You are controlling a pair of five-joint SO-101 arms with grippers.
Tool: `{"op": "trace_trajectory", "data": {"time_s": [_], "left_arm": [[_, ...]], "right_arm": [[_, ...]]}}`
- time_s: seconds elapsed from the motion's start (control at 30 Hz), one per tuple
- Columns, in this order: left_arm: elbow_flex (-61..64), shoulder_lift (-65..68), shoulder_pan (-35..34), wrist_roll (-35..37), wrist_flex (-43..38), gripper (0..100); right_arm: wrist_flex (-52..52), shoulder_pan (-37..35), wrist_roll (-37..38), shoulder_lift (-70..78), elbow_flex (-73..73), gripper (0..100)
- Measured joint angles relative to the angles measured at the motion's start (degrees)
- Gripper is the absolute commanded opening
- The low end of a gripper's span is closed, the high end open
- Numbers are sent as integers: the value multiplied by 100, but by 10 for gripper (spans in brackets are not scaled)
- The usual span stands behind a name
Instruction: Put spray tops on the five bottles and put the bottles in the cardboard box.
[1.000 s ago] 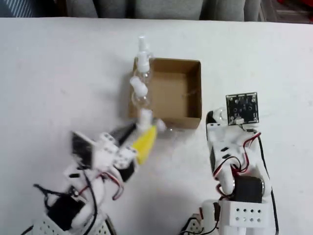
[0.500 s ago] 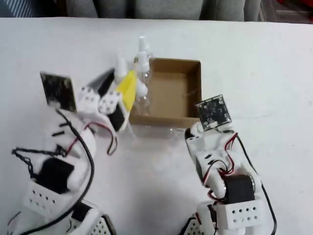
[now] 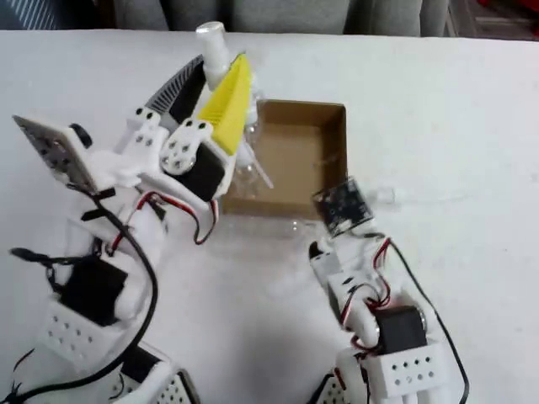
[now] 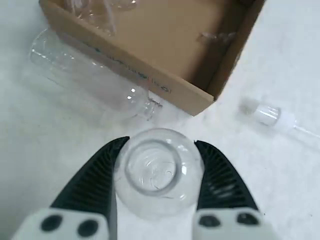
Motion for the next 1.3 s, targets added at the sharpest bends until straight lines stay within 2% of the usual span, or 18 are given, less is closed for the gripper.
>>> {"op": "trace_trajectory", "data": {"time_s": [0.17, 0.27, 0.33, 0.5, 0.7, 1.0, 1.2, 1.3], "left_arm": [[1037, 0, -158, 44, -897, 21], [1275, 9, -448, 44, -1011, 21], [1310, -97, -651, 44, -853, 21], [1310, -809, -826, 53, 167, 21], [1688, -1653, -396, 308, 413, 21], [2681, -1793, 70, 343, -853, 21], [3007, -1793, 422, 325, -1090, 21], [3121, -1793, 536, 18, -1090, 21]], "right_arm": [[0, -536, 18, -325, 53, 17], [-26, -888, 35, -369, 97, 17], [-185, -1081, 35, -360, 246, 17], [-677, -1442, 35, -360, 413, 17], [-809, -1688, 35, -396, 413, 17], [-659, -1705, 35, -396, 413, 17], [-527, -1697, 35, -571, 413, 17], [-325, -1697, 35, -870, 413, 16]]}}
